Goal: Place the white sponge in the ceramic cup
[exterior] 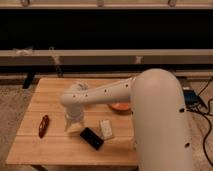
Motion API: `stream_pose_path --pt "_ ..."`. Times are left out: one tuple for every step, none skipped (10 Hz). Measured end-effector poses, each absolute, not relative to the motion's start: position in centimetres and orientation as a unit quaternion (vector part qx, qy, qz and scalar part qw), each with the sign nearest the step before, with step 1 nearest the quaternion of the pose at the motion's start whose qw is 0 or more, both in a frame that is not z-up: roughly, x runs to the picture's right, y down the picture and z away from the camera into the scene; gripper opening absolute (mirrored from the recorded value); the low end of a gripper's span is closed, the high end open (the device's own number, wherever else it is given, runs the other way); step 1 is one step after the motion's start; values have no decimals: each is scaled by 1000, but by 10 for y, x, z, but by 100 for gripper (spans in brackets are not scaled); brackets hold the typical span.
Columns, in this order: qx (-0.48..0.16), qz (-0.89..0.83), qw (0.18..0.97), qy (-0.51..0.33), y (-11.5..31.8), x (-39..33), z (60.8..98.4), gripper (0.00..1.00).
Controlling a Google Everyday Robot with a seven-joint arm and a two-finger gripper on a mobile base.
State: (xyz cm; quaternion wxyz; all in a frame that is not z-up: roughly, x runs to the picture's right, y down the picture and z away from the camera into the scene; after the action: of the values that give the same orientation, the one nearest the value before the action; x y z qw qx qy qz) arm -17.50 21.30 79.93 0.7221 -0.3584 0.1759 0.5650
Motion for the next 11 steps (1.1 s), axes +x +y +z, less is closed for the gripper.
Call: stream_pose_path --pt "-358 565 722 176 213 -175 799 65" --pt "-358 565 722 176 213 -175 799 65" --pt "-358 565 722 176 213 -175 799 65" --pt "-358 565 722 176 213 -175 799 65" --pt "-358 565 722 176 213 -175 799 65" --pt "-358 565 722 176 213 -175 799 65" --pt "-358 565 722 176 213 -175 799 65" --pt "-354 566 723 175 211 -174 798 65" --pt "-347 569 725 175 204 -169 797 65" --pt "-339 573 725 177 197 -162 798 65" --pt "-329 576 727 178 186 -152 801 65"
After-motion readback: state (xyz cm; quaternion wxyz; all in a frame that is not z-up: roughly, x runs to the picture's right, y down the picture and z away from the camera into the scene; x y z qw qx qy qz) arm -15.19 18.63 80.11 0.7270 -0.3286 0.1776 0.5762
